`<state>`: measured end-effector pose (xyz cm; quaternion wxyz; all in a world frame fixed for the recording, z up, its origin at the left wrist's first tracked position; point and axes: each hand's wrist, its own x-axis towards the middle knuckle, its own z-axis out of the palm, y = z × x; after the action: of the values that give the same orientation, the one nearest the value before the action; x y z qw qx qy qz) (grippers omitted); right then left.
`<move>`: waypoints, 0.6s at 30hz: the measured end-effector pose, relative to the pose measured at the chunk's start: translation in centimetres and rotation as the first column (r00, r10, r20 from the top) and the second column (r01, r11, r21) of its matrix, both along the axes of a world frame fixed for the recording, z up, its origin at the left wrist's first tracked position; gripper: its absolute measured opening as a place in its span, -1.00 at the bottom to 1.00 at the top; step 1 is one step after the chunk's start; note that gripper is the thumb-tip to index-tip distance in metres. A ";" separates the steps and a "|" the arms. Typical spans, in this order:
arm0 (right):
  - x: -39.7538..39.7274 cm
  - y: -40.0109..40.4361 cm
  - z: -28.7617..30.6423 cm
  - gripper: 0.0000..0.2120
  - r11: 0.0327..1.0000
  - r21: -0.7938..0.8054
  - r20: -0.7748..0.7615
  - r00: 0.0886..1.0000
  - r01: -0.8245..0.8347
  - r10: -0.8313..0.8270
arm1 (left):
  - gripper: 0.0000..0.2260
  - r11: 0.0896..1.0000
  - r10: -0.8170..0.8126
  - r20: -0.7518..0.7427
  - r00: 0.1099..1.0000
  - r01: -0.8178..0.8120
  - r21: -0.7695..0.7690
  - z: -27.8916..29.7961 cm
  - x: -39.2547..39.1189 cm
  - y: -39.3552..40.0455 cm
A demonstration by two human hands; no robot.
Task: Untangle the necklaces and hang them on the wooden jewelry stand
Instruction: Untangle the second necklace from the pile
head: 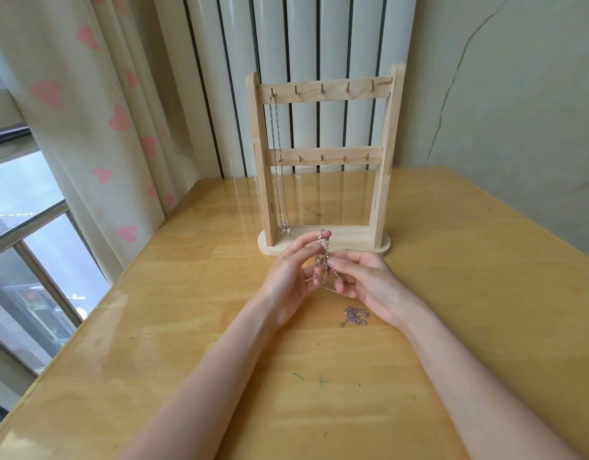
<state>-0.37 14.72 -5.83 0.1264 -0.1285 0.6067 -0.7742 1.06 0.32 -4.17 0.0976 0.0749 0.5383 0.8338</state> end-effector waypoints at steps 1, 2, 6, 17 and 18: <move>0.0 0.0 0.0 -0.94 1.000 0.007 0.001 1.000 0.004 -0.004 | -0.82 1.000 -0.005 -0.008 1.000 0.004 -0.016 -0.1 0.0 0.0; 0.0 0.0 0.1 -0.94 1.000 -0.007 0.013 1.000 0.017 -0.017 | -0.81 1.000 -0.008 -0.014 1.000 0.007 -0.030 -0.1 0.0 0.0; -0.1 0.1 0.3 -0.89 0.975 -0.143 0.098 0.983 0.172 -0.159 | -0.73 0.987 0.027 -0.085 0.996 -0.040 -0.156 -0.5 -0.1 0.0; -0.2 0.3 0.3 -0.85 0.967 -0.149 0.084 0.977 0.208 -0.197 | -0.81 0.942 0.089 -0.152 0.984 -0.133 -0.309 -0.4 0.1 0.0; -0.1 0.3 0.2 -0.88 0.975 -0.128 0.061 0.983 0.179 -0.173 | -0.86 0.924 0.051 -0.168 0.984 -0.110 -0.365 -0.5 0.2 0.2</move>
<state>-0.49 14.99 -5.59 0.0634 -0.0632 0.5595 -0.8240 1.23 0.48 -4.62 0.0334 0.0976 0.6954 0.7112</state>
